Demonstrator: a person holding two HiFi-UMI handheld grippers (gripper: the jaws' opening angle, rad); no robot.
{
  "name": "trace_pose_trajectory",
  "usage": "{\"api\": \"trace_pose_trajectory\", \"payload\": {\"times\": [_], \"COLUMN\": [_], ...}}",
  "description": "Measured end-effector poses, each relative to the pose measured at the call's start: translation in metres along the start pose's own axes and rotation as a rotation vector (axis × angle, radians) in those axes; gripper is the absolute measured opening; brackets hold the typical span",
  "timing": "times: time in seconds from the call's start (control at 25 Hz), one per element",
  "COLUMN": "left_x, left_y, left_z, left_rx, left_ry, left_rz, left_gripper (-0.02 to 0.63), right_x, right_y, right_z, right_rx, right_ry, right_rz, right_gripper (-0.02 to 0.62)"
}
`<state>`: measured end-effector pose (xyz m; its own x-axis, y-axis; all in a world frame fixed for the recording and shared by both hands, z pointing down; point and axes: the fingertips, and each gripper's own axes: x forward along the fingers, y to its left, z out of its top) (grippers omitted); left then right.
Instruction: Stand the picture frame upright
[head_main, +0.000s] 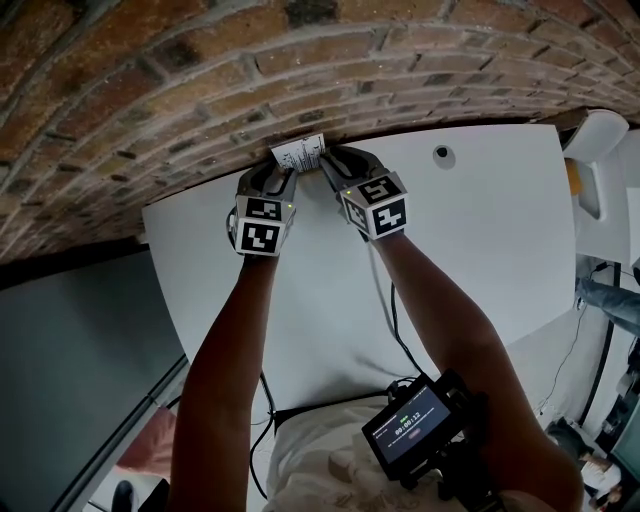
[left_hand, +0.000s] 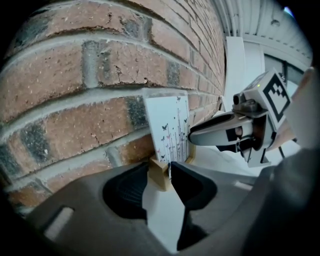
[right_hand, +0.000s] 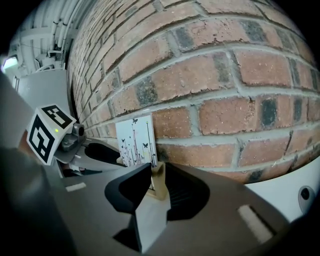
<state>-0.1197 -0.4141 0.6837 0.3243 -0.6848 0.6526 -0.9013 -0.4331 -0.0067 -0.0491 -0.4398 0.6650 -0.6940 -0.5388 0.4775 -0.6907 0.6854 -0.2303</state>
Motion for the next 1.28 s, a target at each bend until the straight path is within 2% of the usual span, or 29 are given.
{"api": "trace_pose_trajectory", "payload": {"times": [0.2,0.4,0.52,0.72,1.16,1.28], "left_x": [-0.007,-0.019,-0.031,-0.057,-0.132,-0.153], "left_y": [0.000,-0.002,-0.004,-0.016,-0.058,-0.071], "left_z": [0.003,0.002,0.005,0.002,-0.020,-0.026], "left_rx": [0.002,-0.032,-0.037,-0.071,-0.154,-0.168], "left_ry": [-0.001,-0.004,-0.019,-0.040,-0.094,-0.112], "left_rz": [0.008,0.014,0.014,0.018,-0.027,-0.041], "left_gripper": [0.150,0.149,0.144,0.107,0.003,0.003], "right_x": [-0.006,-0.017,-0.023,-0.041,-0.099,-0.119], "right_y": [0.000,0.005,0.011,0.024,0.059,0.073], "right_z": [0.007,0.010,0.012,0.012,0.010,0.003], "right_rx": [0.016,0.010,0.005,-0.007,-0.017,-0.029], "right_ry": [-0.023,-0.028,-0.035,-0.054,-0.081,-0.076], "right_rz": [0.014,0.022,0.029,0.046,0.055,0.053], "right_gripper": [0.097,0.095,0.073,0.008,0.008,0.008]}}
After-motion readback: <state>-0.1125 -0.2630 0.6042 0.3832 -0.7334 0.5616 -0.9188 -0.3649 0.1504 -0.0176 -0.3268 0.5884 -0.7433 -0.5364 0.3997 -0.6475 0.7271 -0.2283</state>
